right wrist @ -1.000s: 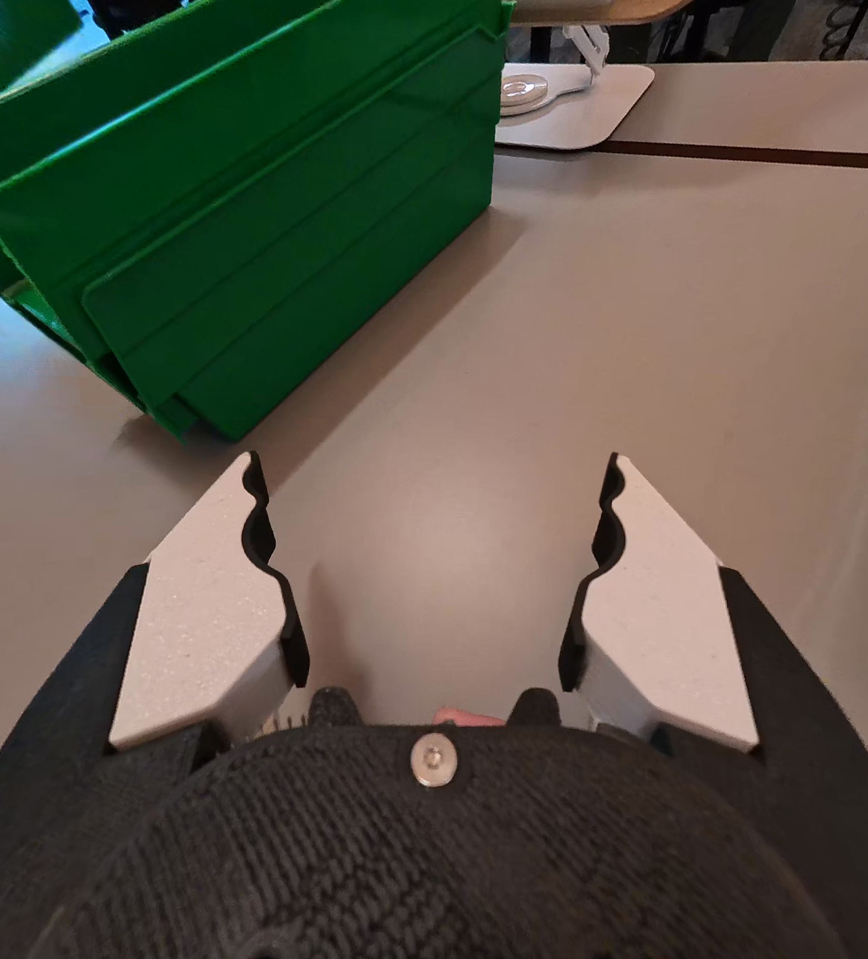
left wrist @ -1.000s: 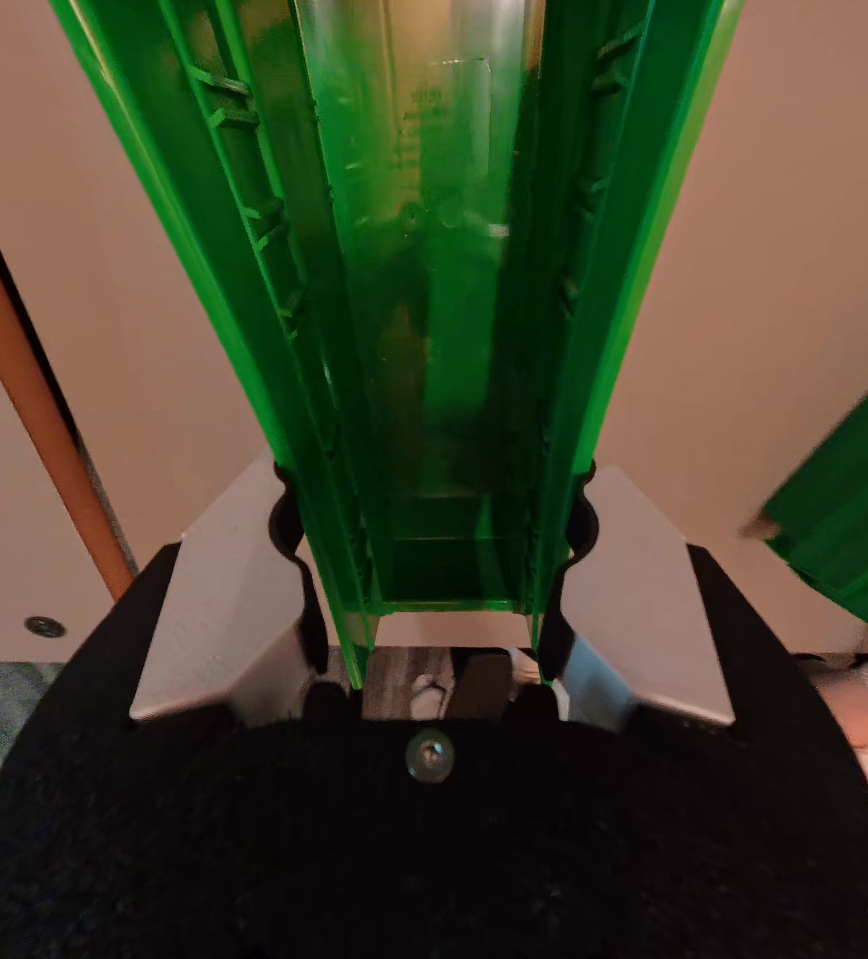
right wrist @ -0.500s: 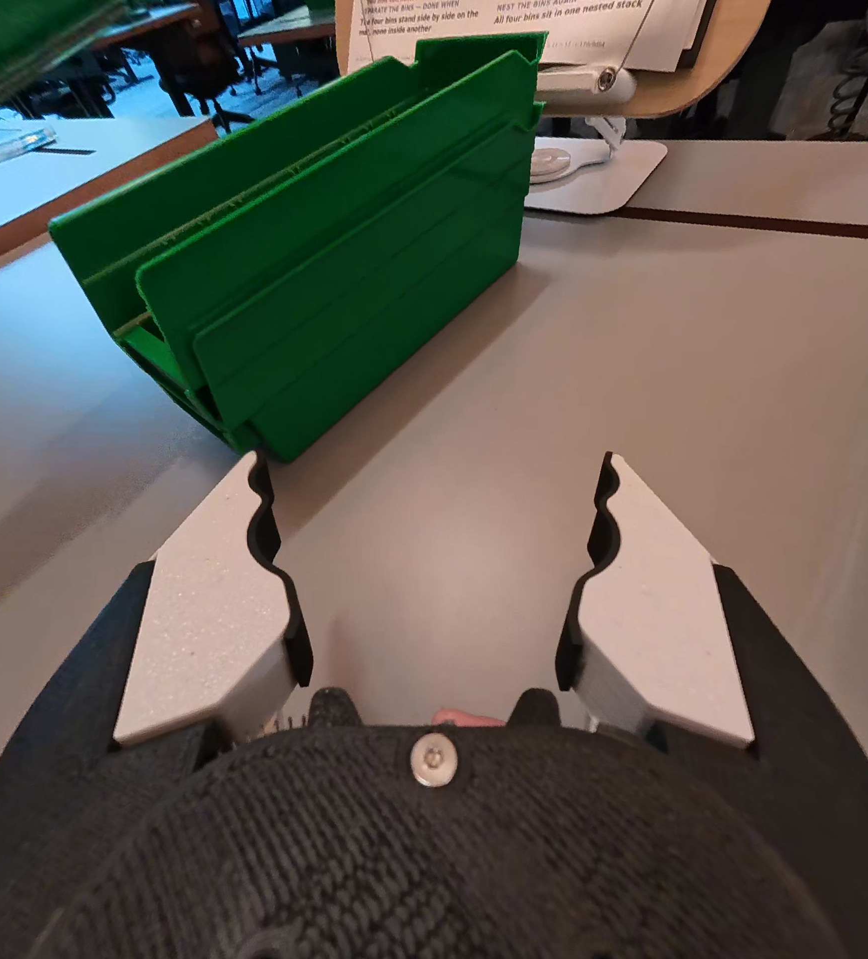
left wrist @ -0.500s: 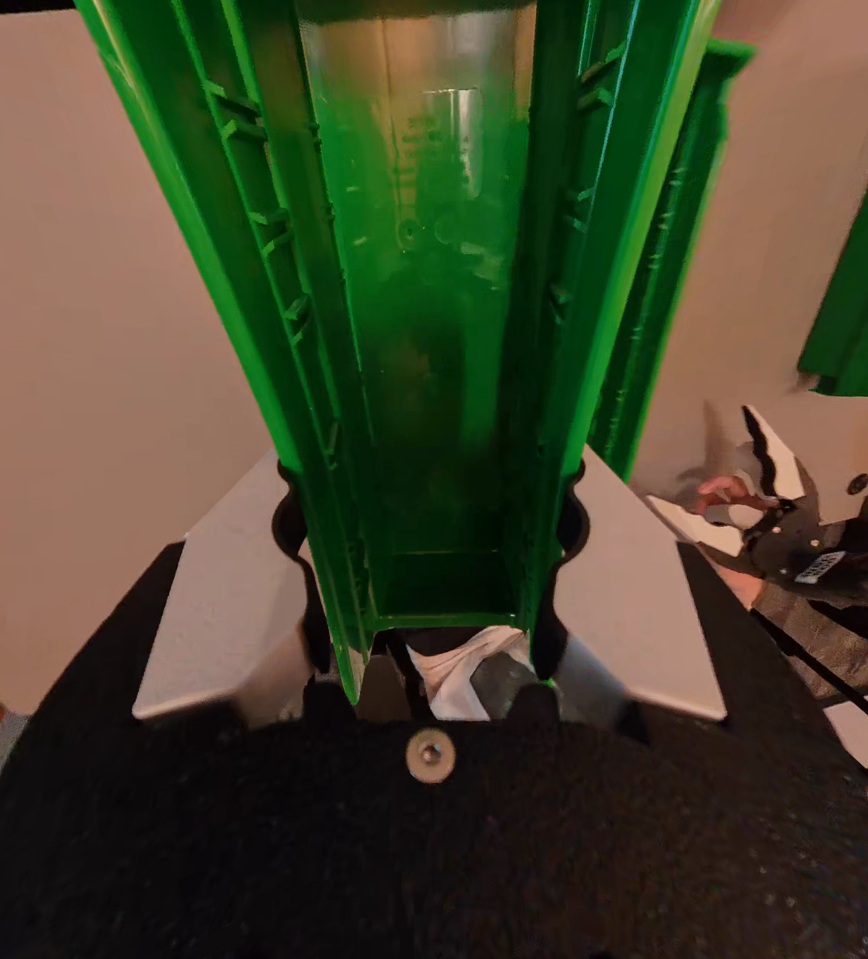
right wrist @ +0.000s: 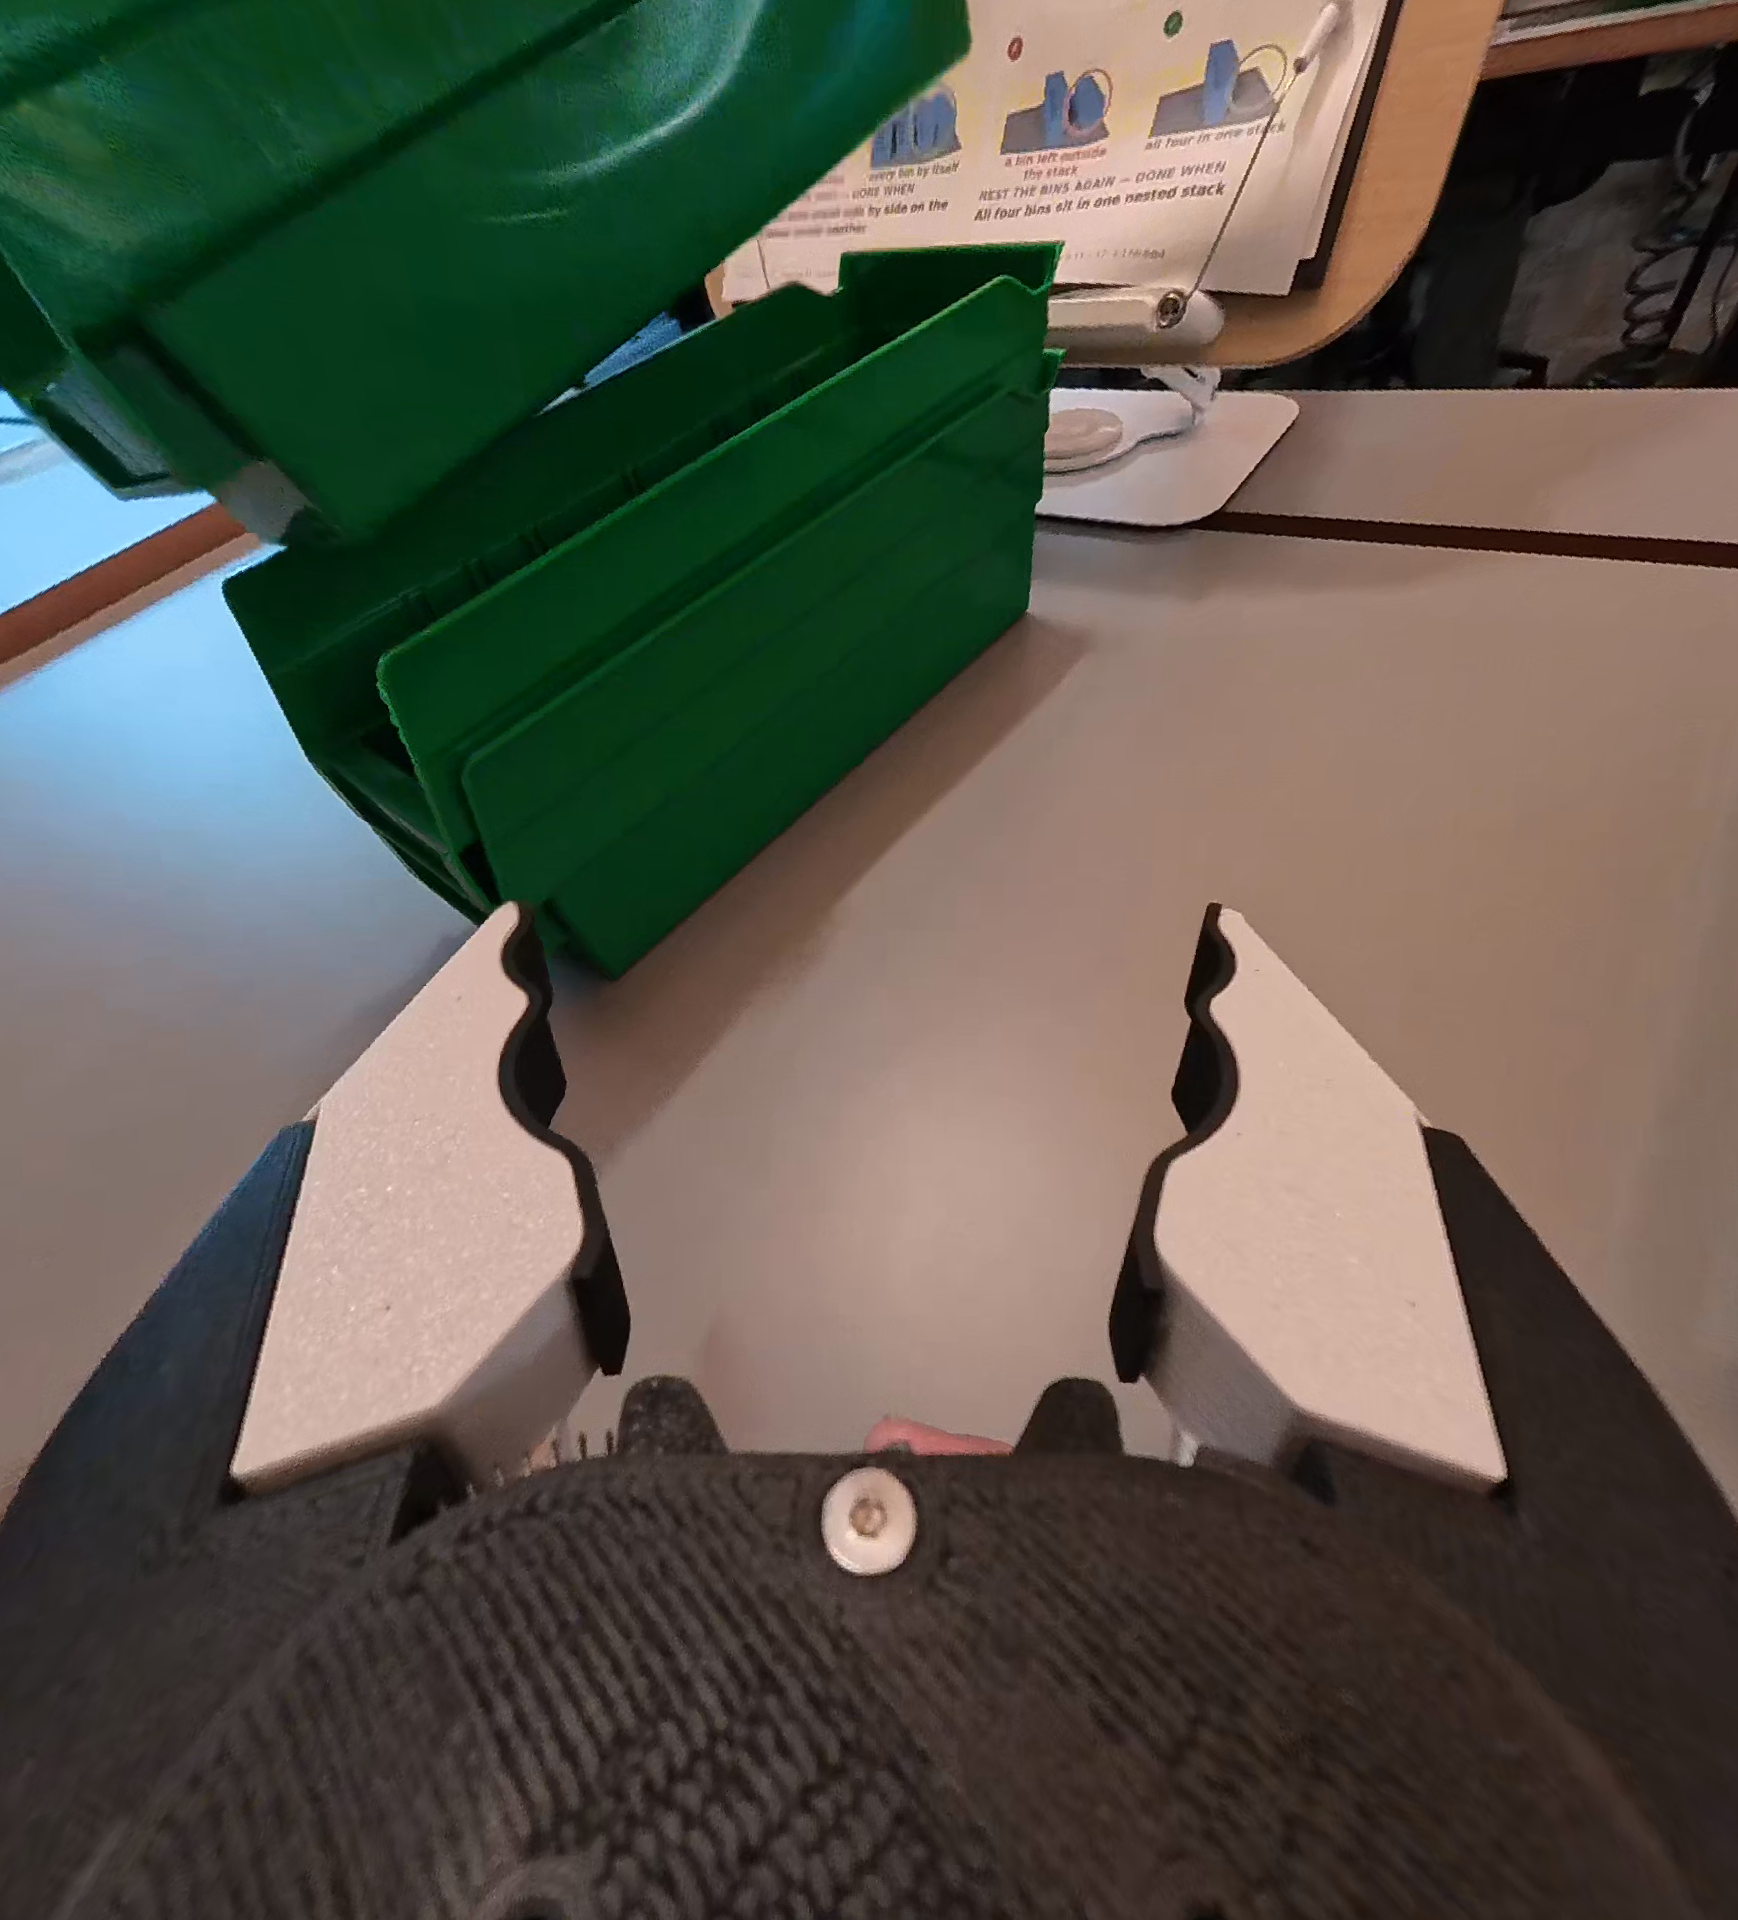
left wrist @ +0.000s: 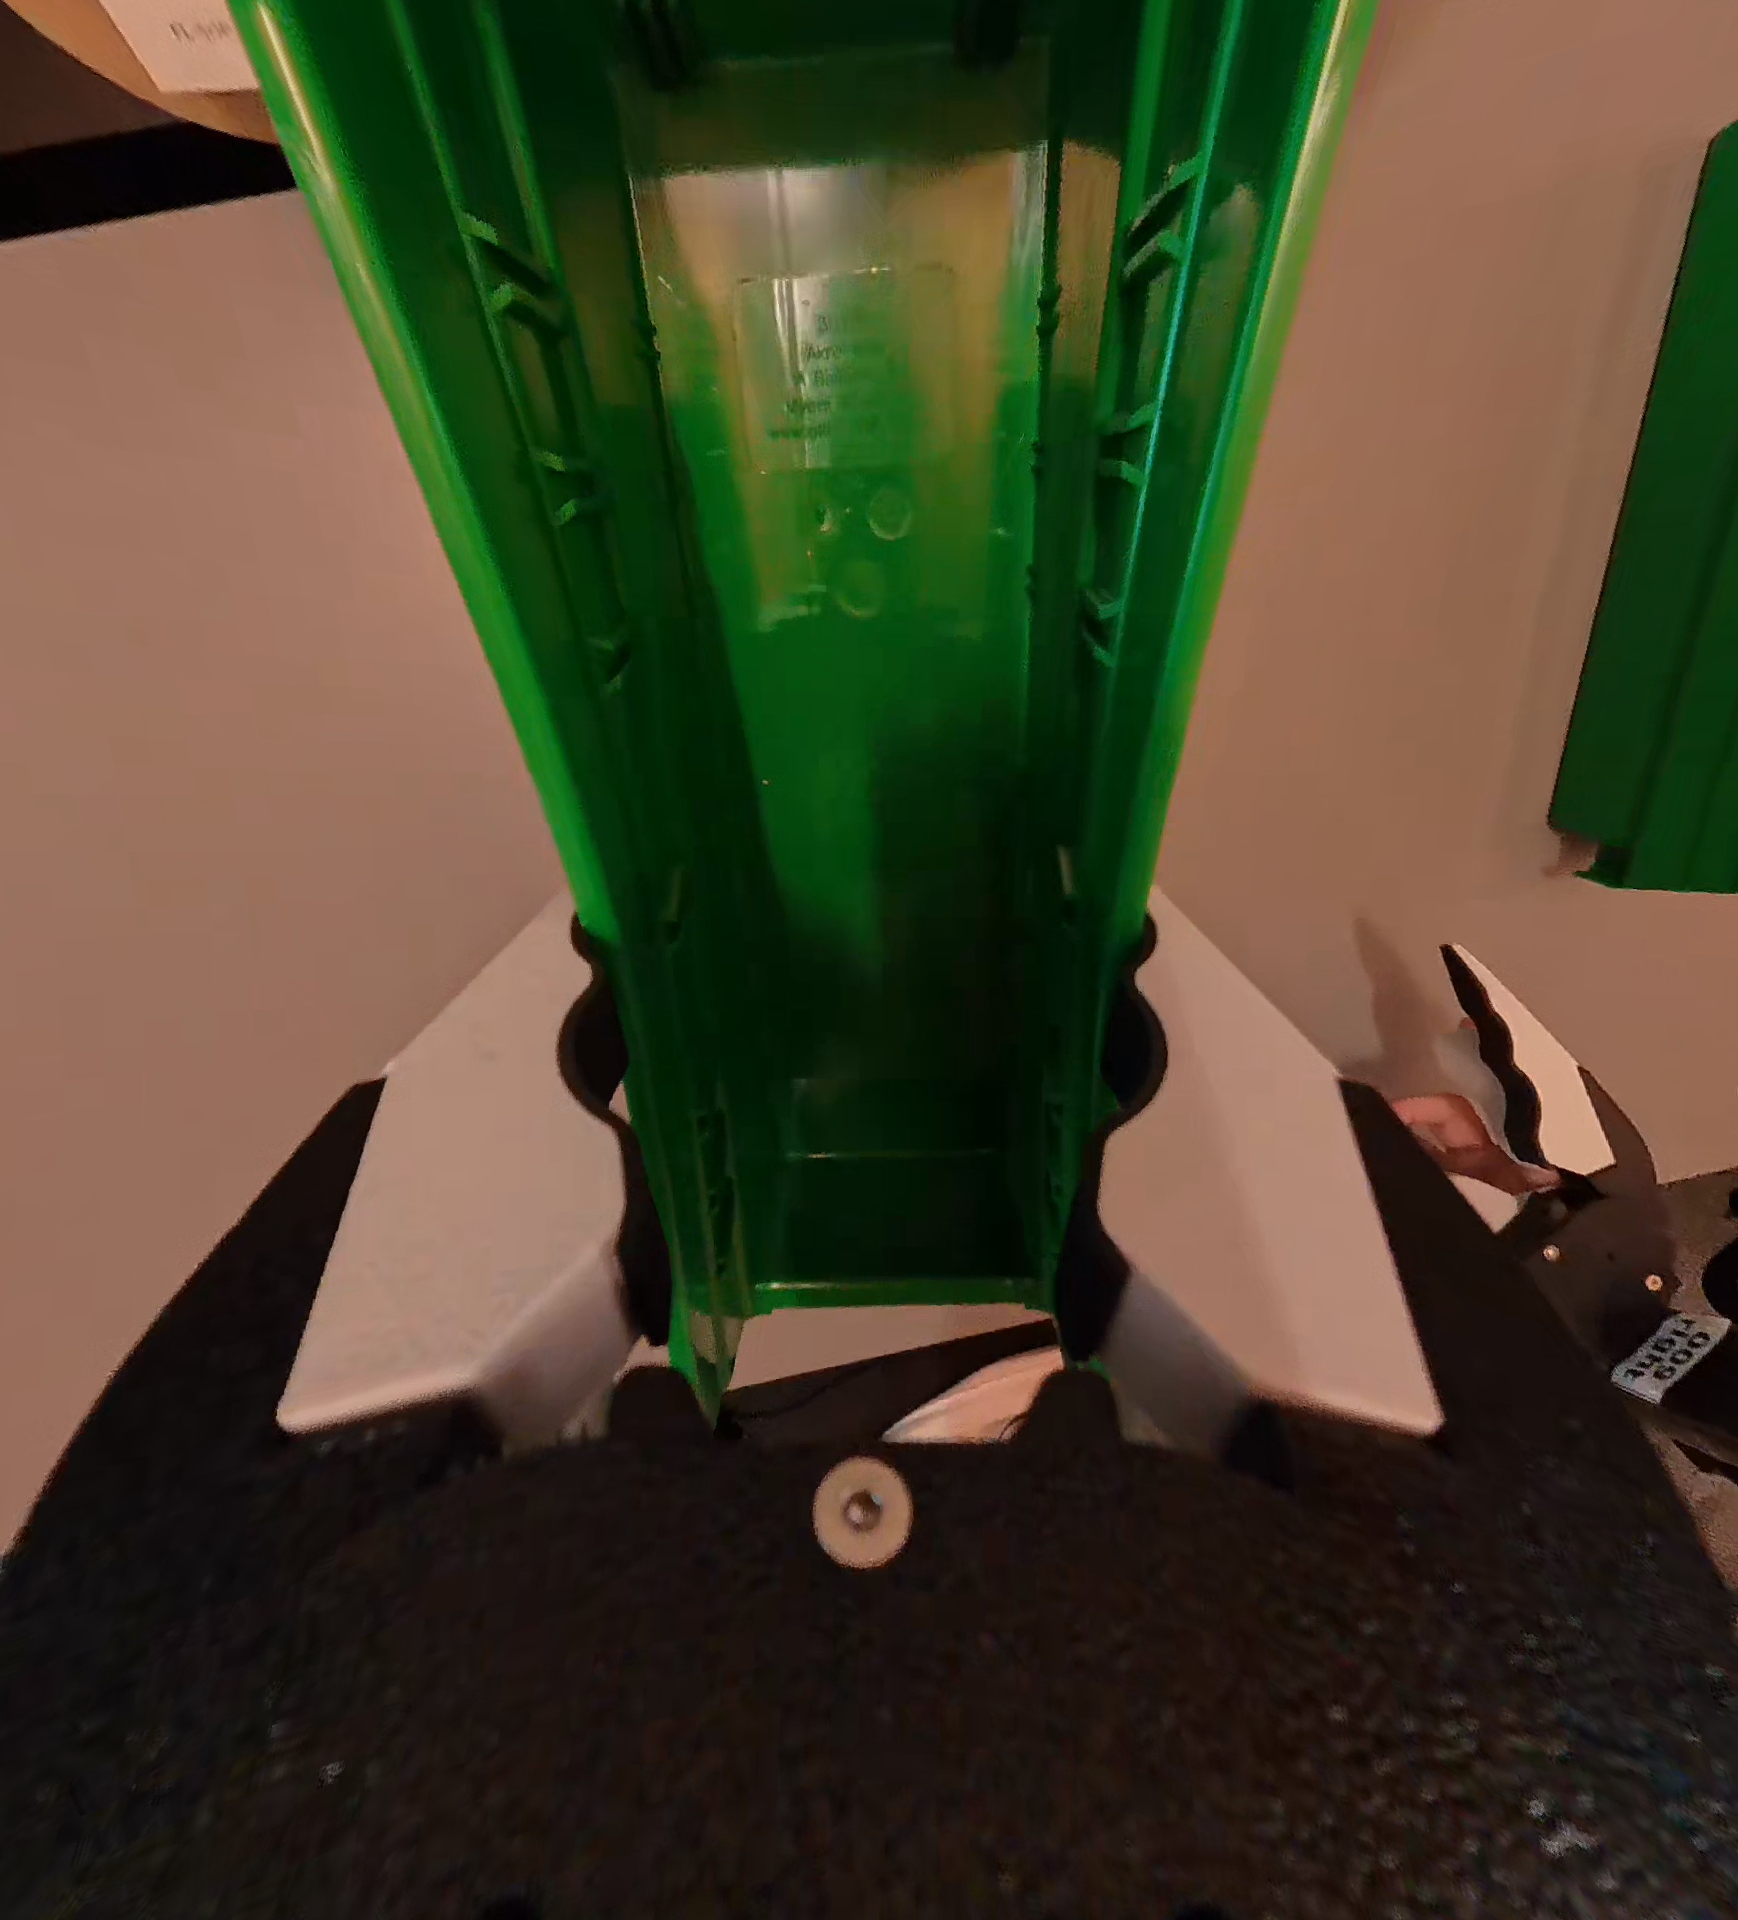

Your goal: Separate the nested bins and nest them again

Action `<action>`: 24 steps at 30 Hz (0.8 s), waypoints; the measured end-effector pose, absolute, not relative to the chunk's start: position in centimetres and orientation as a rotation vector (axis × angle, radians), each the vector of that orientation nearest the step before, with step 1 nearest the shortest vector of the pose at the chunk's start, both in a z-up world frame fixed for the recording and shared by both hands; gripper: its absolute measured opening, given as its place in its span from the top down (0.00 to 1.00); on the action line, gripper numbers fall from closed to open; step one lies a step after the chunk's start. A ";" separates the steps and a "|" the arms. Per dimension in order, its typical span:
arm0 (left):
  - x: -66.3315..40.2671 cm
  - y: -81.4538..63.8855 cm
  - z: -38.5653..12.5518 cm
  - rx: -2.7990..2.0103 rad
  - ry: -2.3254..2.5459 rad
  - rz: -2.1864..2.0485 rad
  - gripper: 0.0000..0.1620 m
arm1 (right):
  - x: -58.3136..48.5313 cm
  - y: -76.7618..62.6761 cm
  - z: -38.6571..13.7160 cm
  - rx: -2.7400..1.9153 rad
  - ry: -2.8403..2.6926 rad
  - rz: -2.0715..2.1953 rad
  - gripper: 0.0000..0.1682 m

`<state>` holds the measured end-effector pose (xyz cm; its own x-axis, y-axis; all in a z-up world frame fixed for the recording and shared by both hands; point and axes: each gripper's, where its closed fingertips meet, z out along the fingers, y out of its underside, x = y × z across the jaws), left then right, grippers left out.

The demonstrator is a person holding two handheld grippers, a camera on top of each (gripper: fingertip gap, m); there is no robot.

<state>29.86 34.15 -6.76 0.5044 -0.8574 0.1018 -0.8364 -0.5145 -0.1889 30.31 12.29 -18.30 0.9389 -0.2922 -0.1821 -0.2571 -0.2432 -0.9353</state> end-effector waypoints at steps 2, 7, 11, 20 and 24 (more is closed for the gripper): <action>30.2 34.0 -6.2 -2.606 1.483 -0.279 0.43 | 30.5 12.2 -18.4 -1.834 0.416 -0.029 0.28; 30.9 33.3 -5.7 -2.582 1.474 -0.273 0.43 | 30.6 12.4 -18.8 -1.838 0.424 -0.010 0.28; 31.9 32.7 -6.4 -2.592 1.432 -0.352 0.43 | 30.4 12.4 -18.9 -1.841 0.419 -0.009 0.28; 31.6 33.6 -7.7 -2.532 1.406 -0.262 0.43 | 31.0 12.0 -18.5 -1.824 0.435 -0.015 0.29; 31.5 32.9 -8.7 -2.536 1.425 -0.277 0.43 | 30.8 12.1 -18.6 -1.827 0.431 -0.010 0.29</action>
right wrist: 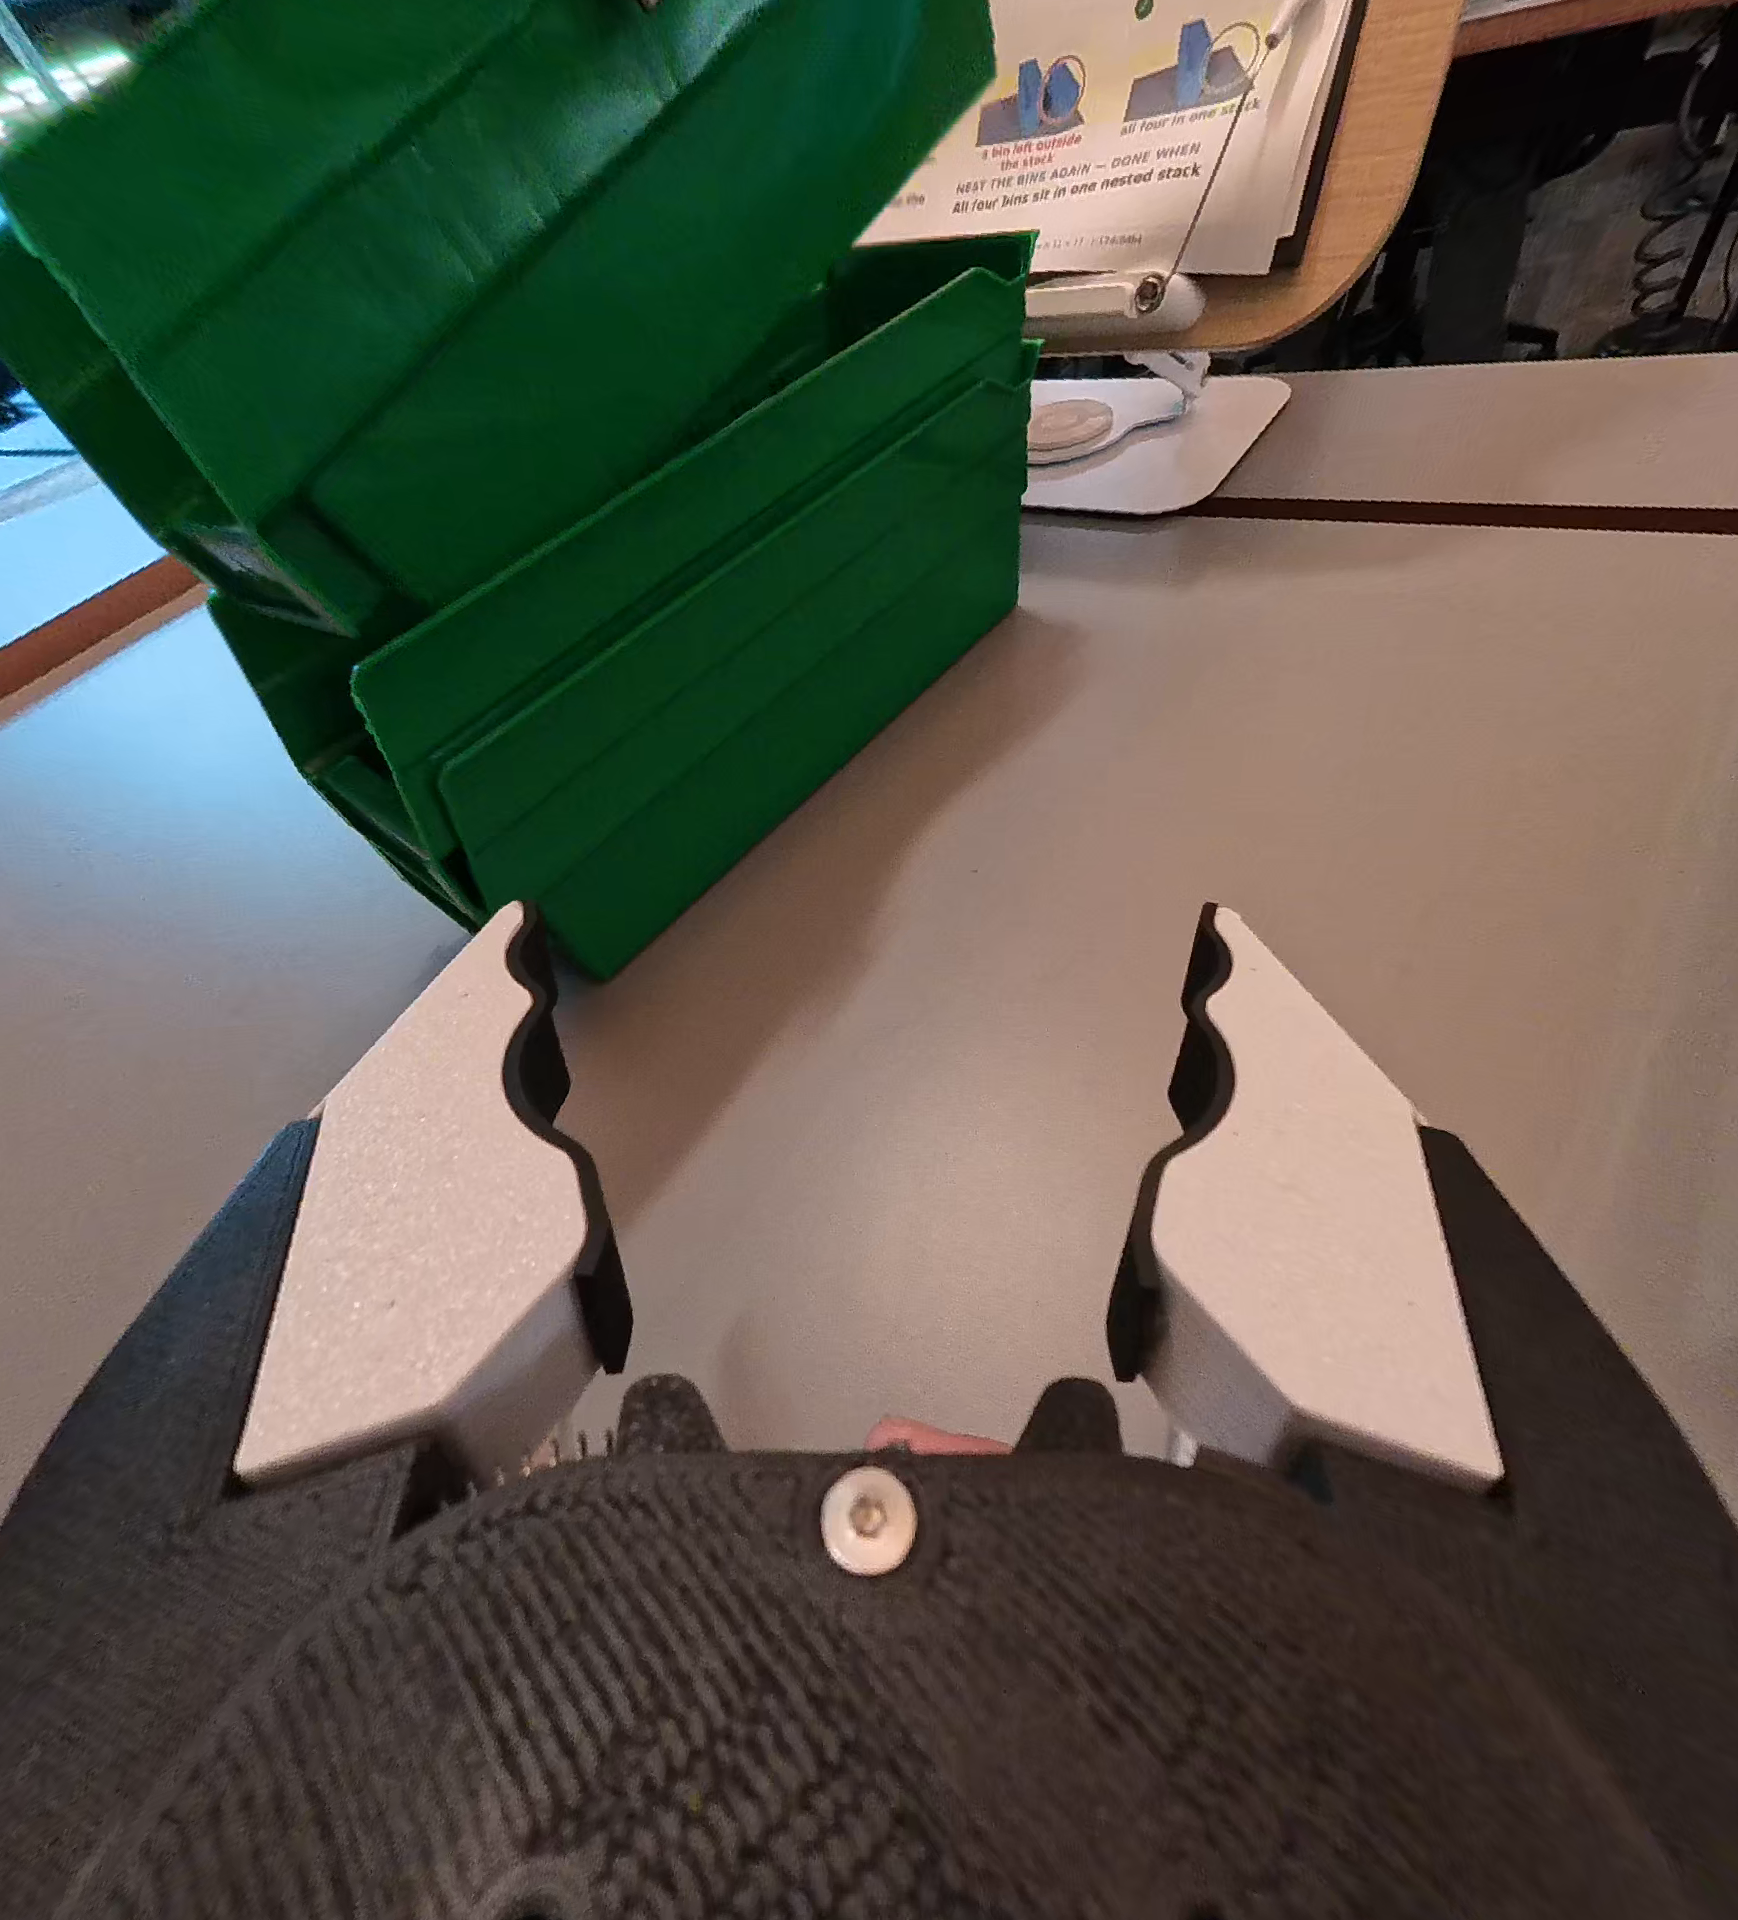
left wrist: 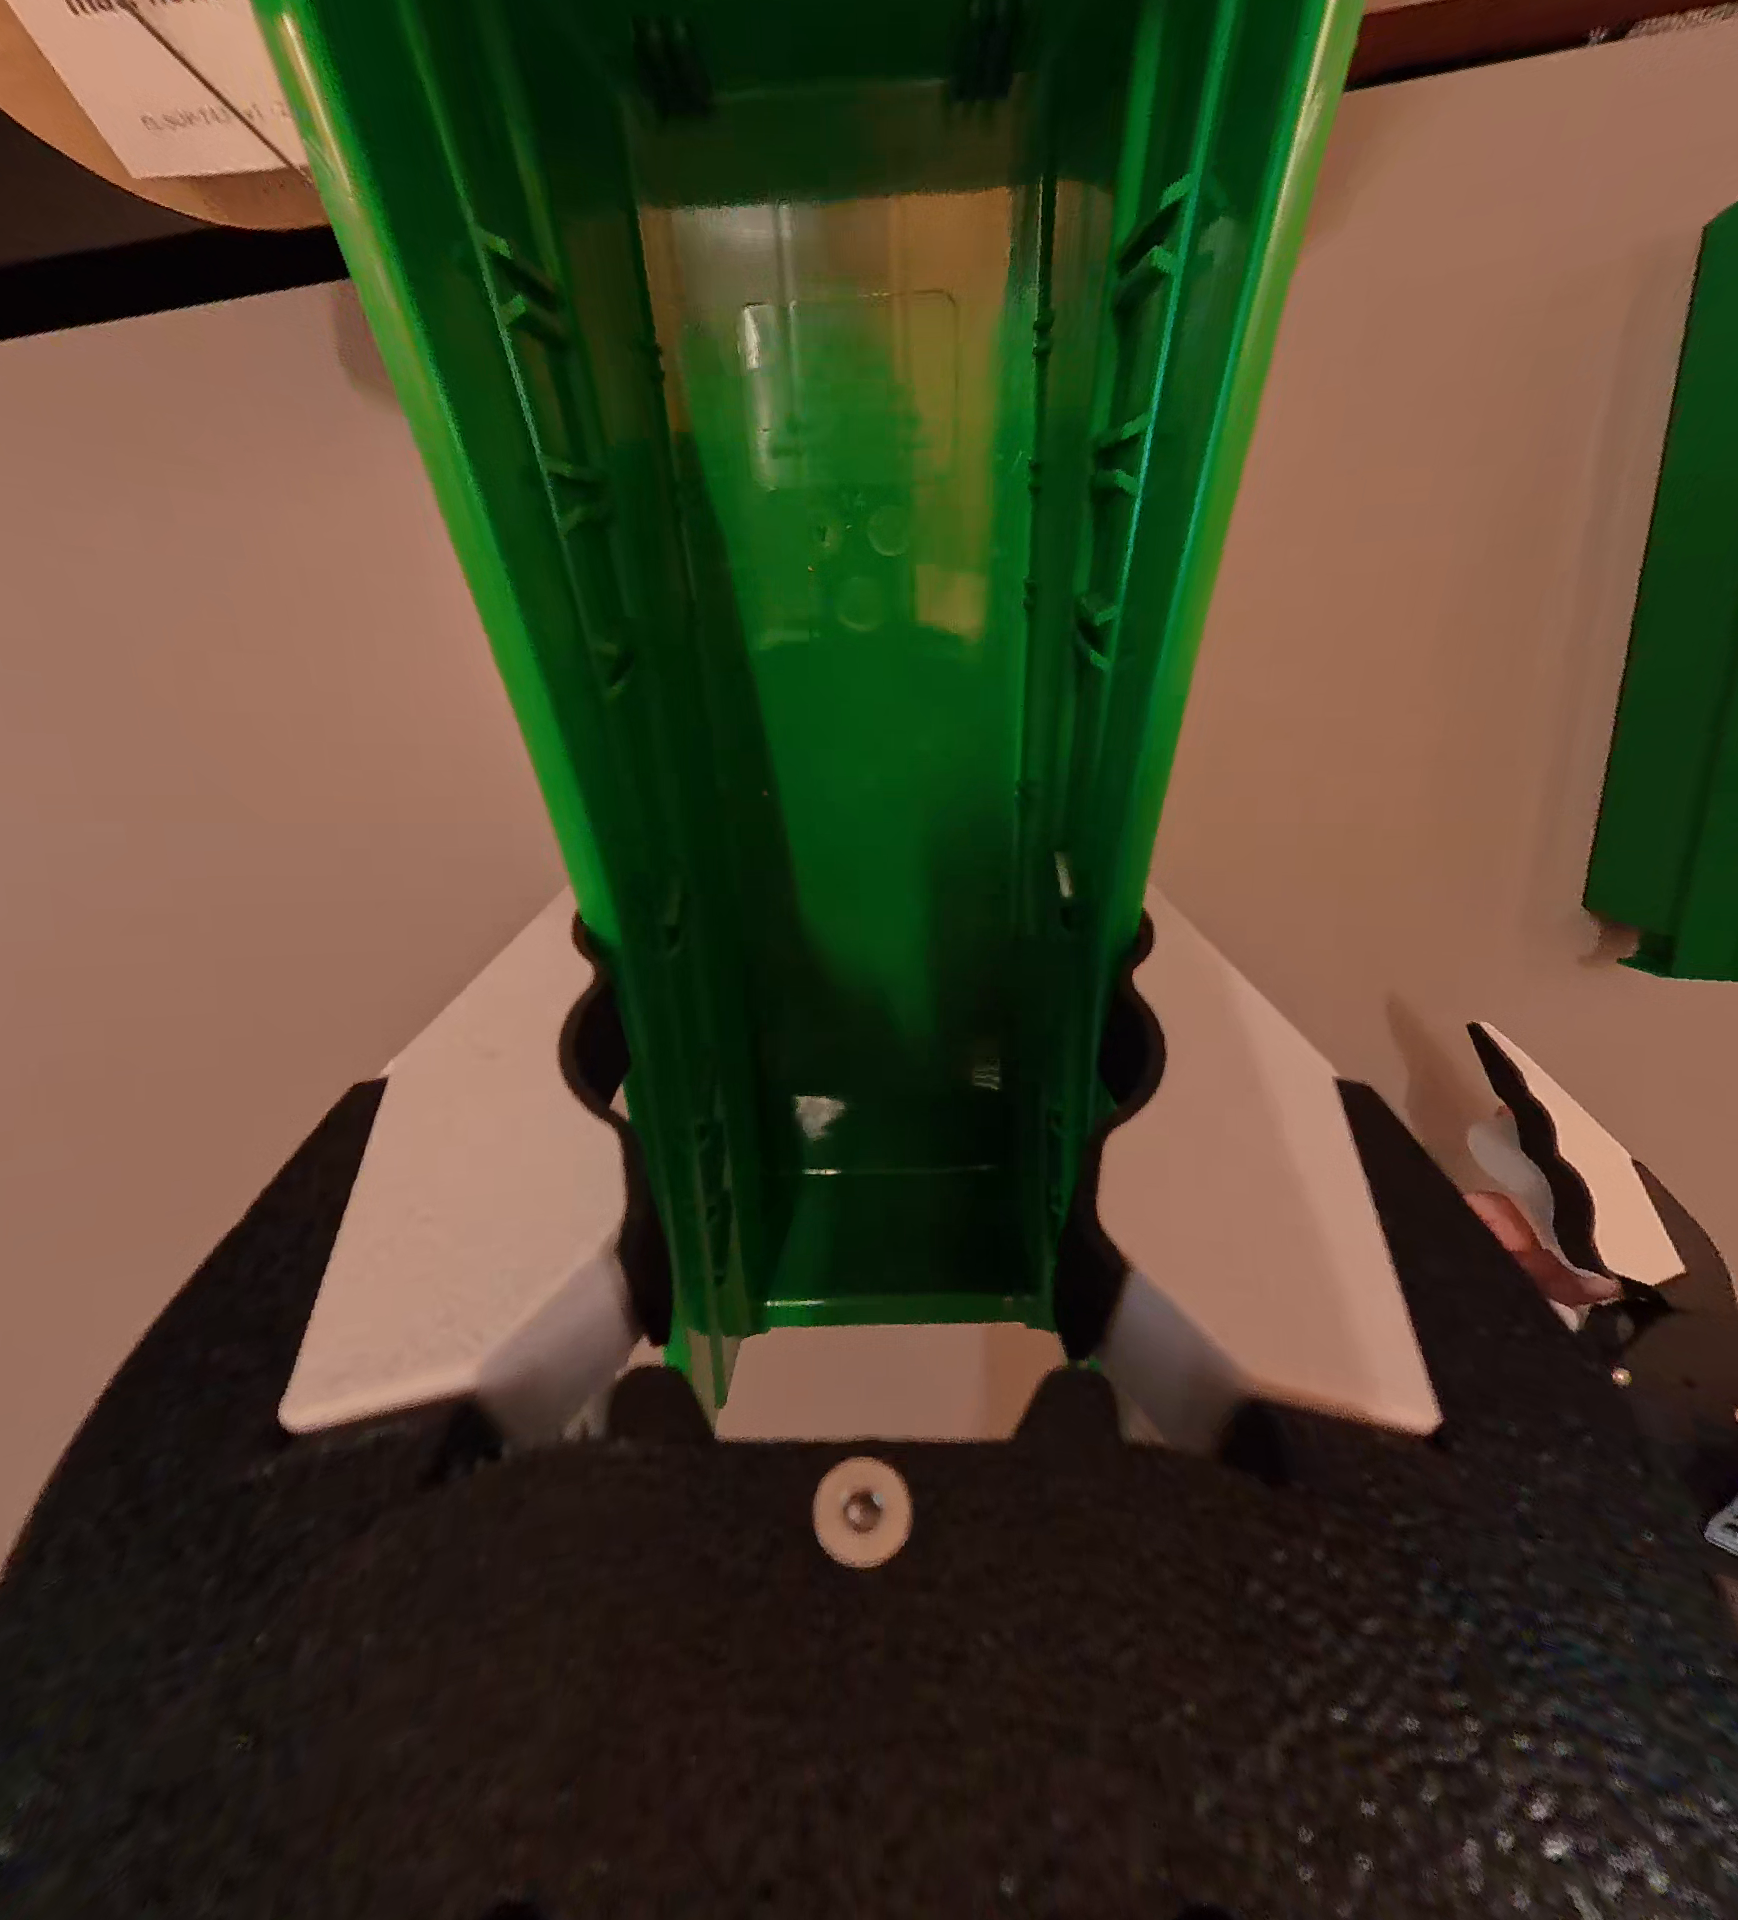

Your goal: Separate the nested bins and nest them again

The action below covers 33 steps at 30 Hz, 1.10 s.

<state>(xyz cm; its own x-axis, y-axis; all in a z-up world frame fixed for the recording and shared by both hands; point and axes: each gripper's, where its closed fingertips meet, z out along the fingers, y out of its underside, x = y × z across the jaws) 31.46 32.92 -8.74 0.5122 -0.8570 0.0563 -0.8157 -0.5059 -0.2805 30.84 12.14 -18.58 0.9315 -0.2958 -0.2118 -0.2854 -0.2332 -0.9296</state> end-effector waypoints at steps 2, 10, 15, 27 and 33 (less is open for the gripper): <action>31.5 32.8 -9.2 -2.523 1.422 -0.268 0.43 | 30.6 12.2 -18.6 -1.831 0.421 -0.011 0.29; 31.7 32.3 -11.1 -2.487 1.450 -0.205 0.43 | 30.4 12.4 -18.7 -1.839 0.413 -0.017 0.29; 31.6 32.2 -11.2 -2.486 1.457 -0.190 0.43 | 30.5 12.3 -18.8 -1.844 0.416 -0.022 0.29; 30.4 31.5 -12.8 -2.525 1.503 -0.154 0.43 | 30.3 12.6 -19.4 -1.862 0.406 -0.019 0.29; 31.1 31.9 -13.5 -2.516 1.470 -0.189 0.44 | 30.4 12.5 -19.7 -1.868 0.416 -0.013 0.29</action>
